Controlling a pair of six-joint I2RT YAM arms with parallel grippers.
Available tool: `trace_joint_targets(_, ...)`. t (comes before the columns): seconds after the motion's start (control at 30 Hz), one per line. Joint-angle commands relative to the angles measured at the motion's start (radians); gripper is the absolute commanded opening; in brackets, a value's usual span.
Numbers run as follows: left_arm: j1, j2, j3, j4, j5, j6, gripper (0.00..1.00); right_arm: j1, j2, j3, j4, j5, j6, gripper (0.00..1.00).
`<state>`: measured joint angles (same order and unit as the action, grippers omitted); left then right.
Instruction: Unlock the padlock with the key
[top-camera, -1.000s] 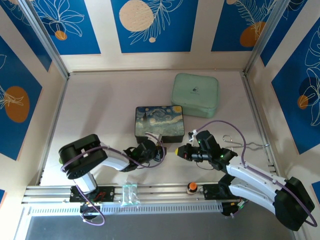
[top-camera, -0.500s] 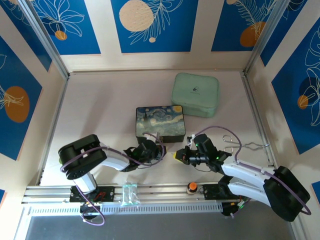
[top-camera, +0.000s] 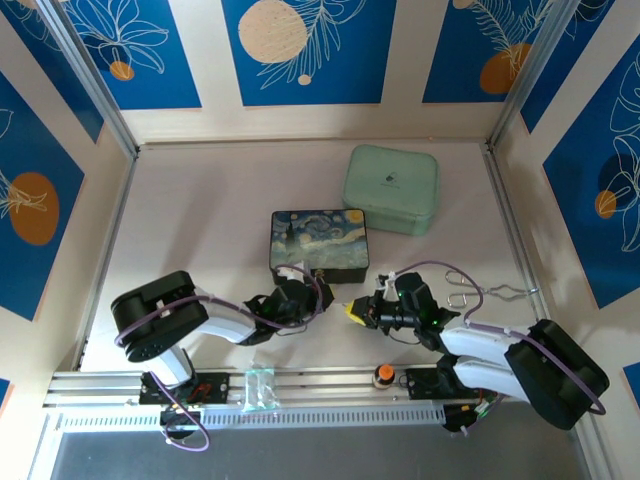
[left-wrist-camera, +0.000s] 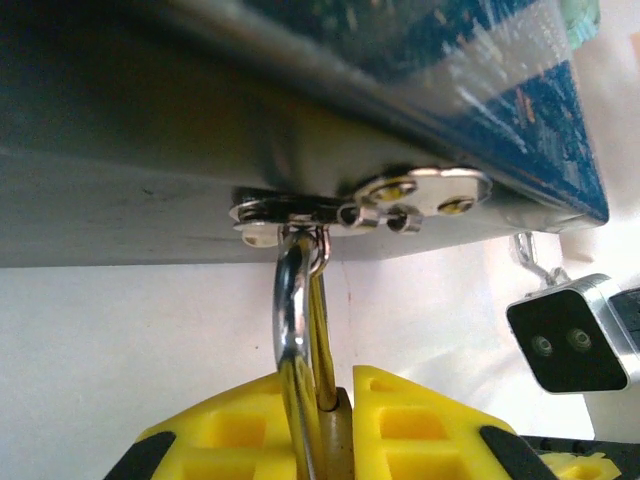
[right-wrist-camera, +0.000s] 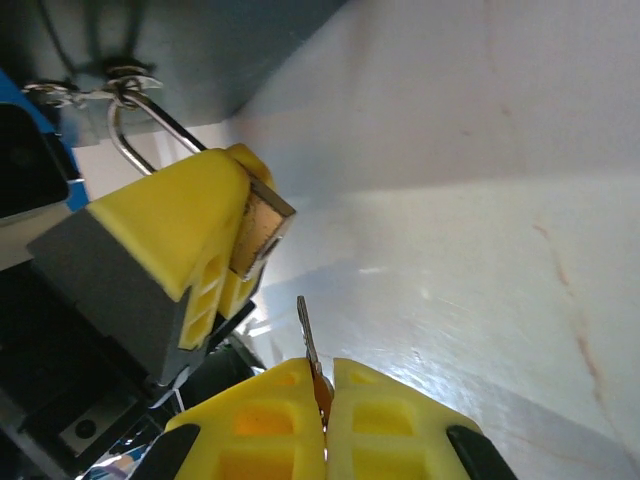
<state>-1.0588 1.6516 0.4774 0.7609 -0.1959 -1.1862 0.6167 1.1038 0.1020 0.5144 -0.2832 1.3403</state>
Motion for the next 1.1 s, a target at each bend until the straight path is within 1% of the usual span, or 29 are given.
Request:
trace_joint_targets(0.0,-0.003,-0.045,0.006,0.107,-0.046,-0.058,0.0,-0.034,0.02,-0.021,0.13,-0.057,0.047,0.0)
trace_joint_targets(0.1,-0.003,-0.047,0.01,0.115,-0.043,-0.091,0.0,-0.038,0.031,-0.002,0.128,-0.079,0.036,0.0)
trace_joint_targets(0.3,-0.003,-0.034,0.017,0.144,-0.044,-0.151,0.0,-0.032,0.053,0.007,0.166,-0.073,0.035,0.0)
trace_joint_targets(0.47,-0.003,-0.011,0.016,0.213,-0.048,-0.204,0.0,-0.022,0.074,0.003,0.208,-0.055,0.069,0.0)
trace_joint_targets(0.53,-0.003,-0.007,0.02,0.231,-0.05,-0.219,0.0,-0.012,0.092,-0.005,0.251,-0.035,0.096,0.0)
trace_joint_targets(0.7,-0.003,0.003,0.015,0.249,-0.048,-0.228,0.0,0.01,0.144,-0.015,0.332,0.01,0.144,0.0)
trace_joint_targets(0.87,-0.003,0.026,0.013,0.285,-0.04,-0.239,0.0,0.014,0.162,-0.012,0.378,0.028,0.148,0.0)
trace_joint_targets(1.07,-0.002,0.019,0.013,0.285,-0.053,-0.232,0.0,0.015,0.127,-0.037,0.341,0.064,0.155,0.0)
